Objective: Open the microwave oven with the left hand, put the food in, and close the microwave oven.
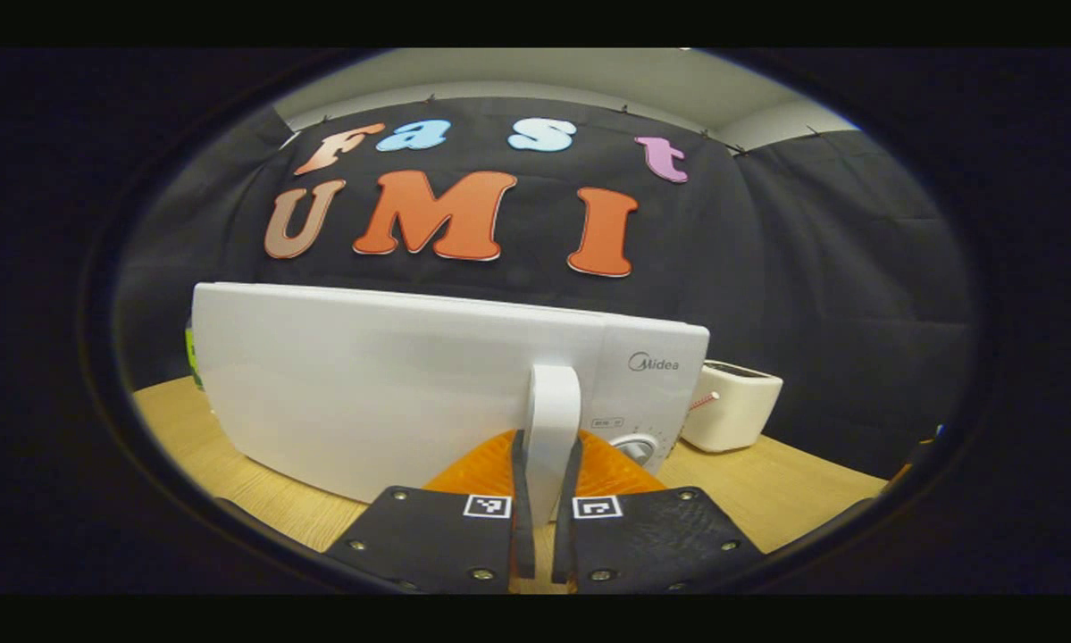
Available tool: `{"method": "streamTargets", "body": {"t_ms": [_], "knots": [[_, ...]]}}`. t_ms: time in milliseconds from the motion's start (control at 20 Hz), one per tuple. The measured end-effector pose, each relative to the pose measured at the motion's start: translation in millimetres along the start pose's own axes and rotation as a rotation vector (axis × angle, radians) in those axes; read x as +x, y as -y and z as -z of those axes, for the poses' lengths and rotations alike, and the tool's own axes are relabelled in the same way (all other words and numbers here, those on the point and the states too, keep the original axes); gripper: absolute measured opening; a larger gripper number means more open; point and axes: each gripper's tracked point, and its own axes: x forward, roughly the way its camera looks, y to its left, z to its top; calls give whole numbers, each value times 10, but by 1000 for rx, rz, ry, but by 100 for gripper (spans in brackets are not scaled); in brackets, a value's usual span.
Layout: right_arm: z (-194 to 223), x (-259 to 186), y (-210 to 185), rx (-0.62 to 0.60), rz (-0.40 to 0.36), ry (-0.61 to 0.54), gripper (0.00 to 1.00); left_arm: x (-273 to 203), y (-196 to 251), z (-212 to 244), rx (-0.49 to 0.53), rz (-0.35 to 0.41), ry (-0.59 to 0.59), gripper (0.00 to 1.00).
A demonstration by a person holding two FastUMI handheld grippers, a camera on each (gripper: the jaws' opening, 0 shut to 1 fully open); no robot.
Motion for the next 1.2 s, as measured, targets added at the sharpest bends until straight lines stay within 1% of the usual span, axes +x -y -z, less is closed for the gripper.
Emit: {"method": "streamTargets", "body": {"t_ms": [100, 150, 200, 250, 400, 550, 700, 750, 800, 850, 900, 950, 1050, 1100, 1200], "knots": [[41, 6, 19, 12, 2, -11, 94, -125, -4, -38, 49, -4, 27, 8], [60, 11, 21, 17, 3, -17, 94, -197, -11, -45, 49, 7, 31, 13], [67, 11, 16, 21, 0, -22, 94, -266, -13, -11, 44, 24, 21, 9], [79, 2, 1, 23, -3, -22, 94, -357, -8, 4, 26, 41, 18, 9], [115, -33, -82, 22, -13, -27, 94, -675, -68, -13, 53, 77, 24, 8], [221, -64, -192, 14, -27, -48, 94, -989, -170, -23, 51, 109, 43, 8], [308, -93, -299, -2, -46, -77, 94, -1309, -315, -37, 36, 124, 56, 9], [323, -108, -346, -13, -51, -82, 94, -1421, -370, -34, 29, 127, 61, 14], [342, -123, -393, -27, -53, -82, 94, -1528, -429, -36, 22, 131, 63, 13], [355, -119, -424, -39, -51, -84, 94, -1630, -499, -42, 21, 134, 67, 5], [379, -109, -454, -47, -53, -91, 94, -1733, -564, -54, 24, 134, 72, 9], [403, -105, -474, -47, -53, -99, 94, -1844, -643, -56, 28, 131, 74, 5], [441, -99, -513, -45, -53, -113, 94, -2043, -829, -67, 35, 115, 79, 5], [476, -96, -513, -45, -49, -119, 94, -2145, -928, -76, 40, 102, 79, 9], [522, -79, -501, -42, -34, -134, 94, -2343, -1141, -96, 51, 75, 79, 9]]}}
